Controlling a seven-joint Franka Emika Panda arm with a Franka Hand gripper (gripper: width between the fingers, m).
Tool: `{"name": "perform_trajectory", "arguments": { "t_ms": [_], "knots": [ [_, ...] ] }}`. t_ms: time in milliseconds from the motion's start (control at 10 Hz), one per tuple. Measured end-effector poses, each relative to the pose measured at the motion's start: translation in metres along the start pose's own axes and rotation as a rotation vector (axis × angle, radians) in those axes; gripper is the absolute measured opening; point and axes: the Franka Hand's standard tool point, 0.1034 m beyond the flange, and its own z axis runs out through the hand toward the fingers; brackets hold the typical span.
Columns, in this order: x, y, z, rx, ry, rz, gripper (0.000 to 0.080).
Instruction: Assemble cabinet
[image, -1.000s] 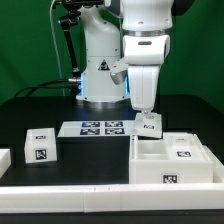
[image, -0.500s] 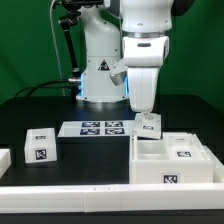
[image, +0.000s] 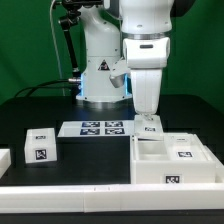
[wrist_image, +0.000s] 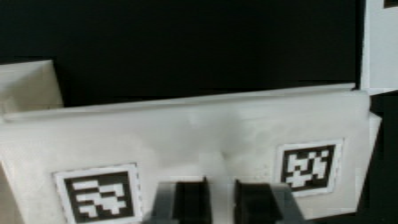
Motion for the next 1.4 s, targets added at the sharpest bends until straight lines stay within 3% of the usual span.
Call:
{"name": "perform_trajectory", "arguments": {
  "t_ms": [1400],
  "knots": [
    [-0.010,0.009,0.001,0.013,0.003,-0.014,0.0064]
  ]
}}
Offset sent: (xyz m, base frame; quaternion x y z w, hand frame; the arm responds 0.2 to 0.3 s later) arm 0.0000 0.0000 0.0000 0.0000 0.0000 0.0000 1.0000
